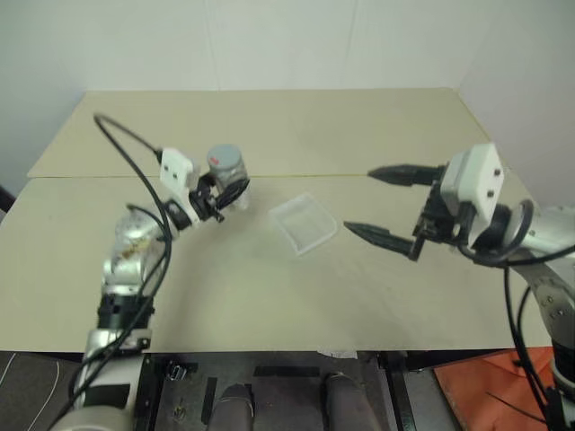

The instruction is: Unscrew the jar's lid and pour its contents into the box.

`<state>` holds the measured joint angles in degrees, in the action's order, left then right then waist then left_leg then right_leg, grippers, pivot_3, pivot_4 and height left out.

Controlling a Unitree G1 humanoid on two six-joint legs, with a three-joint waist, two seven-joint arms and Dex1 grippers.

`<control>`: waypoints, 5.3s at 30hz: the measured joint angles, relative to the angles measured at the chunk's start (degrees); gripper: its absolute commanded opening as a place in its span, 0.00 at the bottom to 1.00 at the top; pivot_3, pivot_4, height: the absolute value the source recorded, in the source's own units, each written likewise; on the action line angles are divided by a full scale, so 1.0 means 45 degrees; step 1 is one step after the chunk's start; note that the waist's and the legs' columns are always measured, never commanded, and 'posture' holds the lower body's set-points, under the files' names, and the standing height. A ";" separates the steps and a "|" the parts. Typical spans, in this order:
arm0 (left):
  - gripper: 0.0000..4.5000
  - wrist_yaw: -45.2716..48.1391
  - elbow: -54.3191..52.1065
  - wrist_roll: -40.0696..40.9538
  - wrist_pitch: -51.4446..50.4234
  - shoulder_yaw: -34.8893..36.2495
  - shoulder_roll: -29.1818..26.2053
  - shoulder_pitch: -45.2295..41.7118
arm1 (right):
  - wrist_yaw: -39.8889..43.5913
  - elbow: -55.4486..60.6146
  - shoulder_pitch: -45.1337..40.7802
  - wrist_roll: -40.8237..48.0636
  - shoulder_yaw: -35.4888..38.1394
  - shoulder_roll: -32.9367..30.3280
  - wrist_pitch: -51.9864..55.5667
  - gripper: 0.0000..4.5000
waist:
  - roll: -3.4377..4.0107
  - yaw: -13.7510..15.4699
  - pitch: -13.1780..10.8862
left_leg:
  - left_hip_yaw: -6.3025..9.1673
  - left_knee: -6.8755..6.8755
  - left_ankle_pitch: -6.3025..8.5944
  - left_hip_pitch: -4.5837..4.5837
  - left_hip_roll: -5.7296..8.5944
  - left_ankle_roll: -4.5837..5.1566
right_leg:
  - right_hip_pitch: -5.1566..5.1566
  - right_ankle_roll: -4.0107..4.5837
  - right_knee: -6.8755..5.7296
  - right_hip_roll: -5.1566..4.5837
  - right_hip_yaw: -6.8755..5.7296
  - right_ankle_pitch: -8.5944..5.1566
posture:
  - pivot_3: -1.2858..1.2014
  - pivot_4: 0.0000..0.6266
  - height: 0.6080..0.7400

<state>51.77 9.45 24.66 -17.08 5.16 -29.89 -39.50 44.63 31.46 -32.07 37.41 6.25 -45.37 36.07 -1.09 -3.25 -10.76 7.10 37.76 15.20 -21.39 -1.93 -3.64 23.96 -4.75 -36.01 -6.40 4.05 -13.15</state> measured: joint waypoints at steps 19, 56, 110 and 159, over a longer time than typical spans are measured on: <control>0.43 0.4582 0.1147 0.0300 -0.0011 -0.2016 0.0710 -0.1595 | -0.3067 -0.1378 -0.3752 -0.0397 -0.2788 0.3438 0.3404 1.00 | 0.0005 -0.0199 -0.0002 | 0.0018 0.0006 -0.0002 -0.0034 -0.0001 -0.0002 | 0.0042 0.0002 -0.0033 0.0007 -0.0011 -0.0001 | 0.52 0.24 1.00; 0.43 0.8532 -0.0562 0.1120 -0.0997 -0.2214 -0.0589 -0.1175 | 0.7496 -0.7847 -0.6069 -0.0660 -0.4136 0.3827 -0.1693 0.60 | 0.0012 -0.0429 -0.0007 | 0.0021 0.0006 -0.0003 -0.0030 -0.0005 -0.0003 | 0.0039 0.0001 -0.0043 0.0009 -0.0011 -0.0002 | 0.52 0.24 1.00; 0.43 0.5850 0.1370 0.0070 0.0421 -0.1683 -0.0230 -0.1341 | -0.2296 -0.2587 -0.4111 -0.1870 -0.3451 0.4780 0.3247 0.99 | 0.0013 -0.0517 -0.0007 | 0.0042 0.0007 -0.0005 -0.0046 -0.0002 -0.0006 | 0.0052 0.0004 -0.0069 0.0011 -0.0019 -0.0002 | 0.52 0.24 1.00; 0.43 0.6141 0.1970 0.0046 0.0430 -0.1445 0.0293 -0.1692 | -0.2247 -0.2833 -0.4685 -0.2513 -0.3725 0.4980 0.2982 0.99 | 0.0013 -0.0514 -0.0007 | 0.0043 0.0005 -0.0005 -0.0048 0.0000 -0.0007 | 0.0057 0.0004 -0.0113 0.0011 -0.0019 -0.0002 | 0.52 0.24 1.00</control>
<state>79.40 18.31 24.87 -15.15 -1.34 -28.57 -47.11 34.51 18.71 -53.15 26.10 -10.52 -22.96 49.48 -1.03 -5.57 -10.79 7.30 37.78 15.17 -21.61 -1.93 -3.67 24.21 -4.74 -36.52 -6.35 3.97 -13.16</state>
